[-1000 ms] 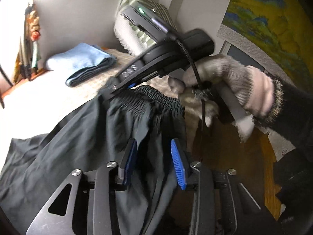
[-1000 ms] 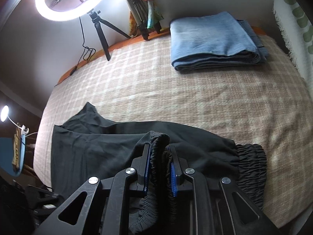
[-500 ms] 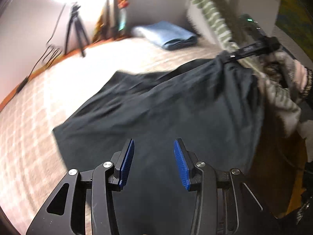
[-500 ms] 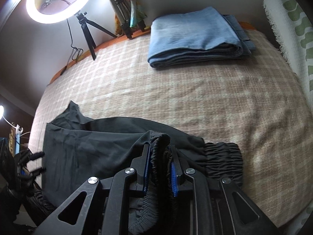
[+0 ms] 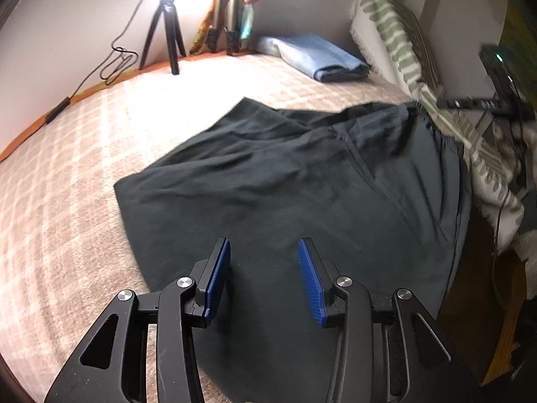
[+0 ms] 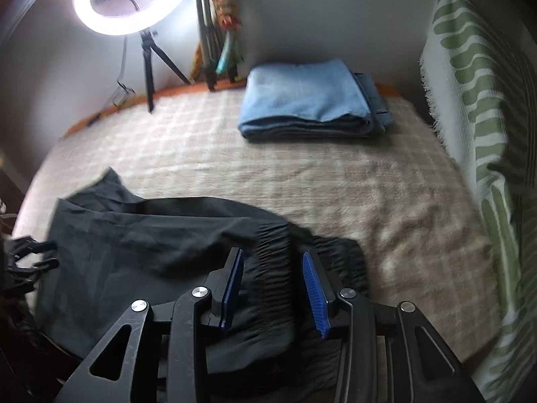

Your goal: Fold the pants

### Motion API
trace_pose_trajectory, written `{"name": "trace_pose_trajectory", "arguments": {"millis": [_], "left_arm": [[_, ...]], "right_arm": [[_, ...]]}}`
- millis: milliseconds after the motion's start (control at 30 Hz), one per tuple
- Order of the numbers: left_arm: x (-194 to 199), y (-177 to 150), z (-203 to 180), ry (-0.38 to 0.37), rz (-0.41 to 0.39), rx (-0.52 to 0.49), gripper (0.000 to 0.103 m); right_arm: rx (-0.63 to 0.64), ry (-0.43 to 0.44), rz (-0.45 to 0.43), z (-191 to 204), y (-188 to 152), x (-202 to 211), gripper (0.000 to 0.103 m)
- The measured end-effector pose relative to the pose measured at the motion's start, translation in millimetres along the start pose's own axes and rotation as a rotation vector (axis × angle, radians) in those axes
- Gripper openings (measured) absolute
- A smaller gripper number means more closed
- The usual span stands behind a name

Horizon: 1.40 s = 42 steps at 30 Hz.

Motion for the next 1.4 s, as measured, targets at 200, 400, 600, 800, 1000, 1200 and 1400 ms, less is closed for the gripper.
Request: {"name": "trace_pose_trajectory", "arguments": {"millis": [200,400,600,800,1000,1200,1400], "left_arm": [[16.4,4.8,8.4,0.01,-0.05,0.074,0.041],[29.7,-10.1,22.5,0.027,-0.041,0.168,0.044],[51.4,-32.7,24.0,0.047,-0.038,0.238,0.044],[66.2,-63.4,21.5,0.07,-0.033,0.326,0.045],[70.3,-73.9,14.9,0.061,-0.064,0.373,0.044],[68.5,-72.7,0.6,-0.032,-0.09,0.427,0.031],[71.6,-64.6,-9.9,-0.058,-0.147,0.429,0.024]], "right_arm": [[-0.077,0.056,-0.074,44.3,-22.9,16.5,0.052],[-0.07,0.073,-0.036,75.5,-50.5,3.0,0.052],[-0.072,0.098,0.008,94.3,-59.4,-6.4,0.052],[-0.013,0.189,0.001,144.4,-42.3,-5.3,0.053],[0.052,0.306,0.026,212.5,-30.3,-11.2,0.054],[0.1,0.397,0.106,282.3,-26.2,-38.2,0.054],[0.113,0.44,0.215,343.9,-27.1,-73.2,0.054]]}}
Point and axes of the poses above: each gripper's, at about its wrist camera, not at the fingertips, and x roughly against the way its jaws point, z to its left, y to its top, the point moved 8 cm from there along -x, roughly the way its jaws point, and after that the axes turned 13 degrees about -z, right-handed, at the moved point
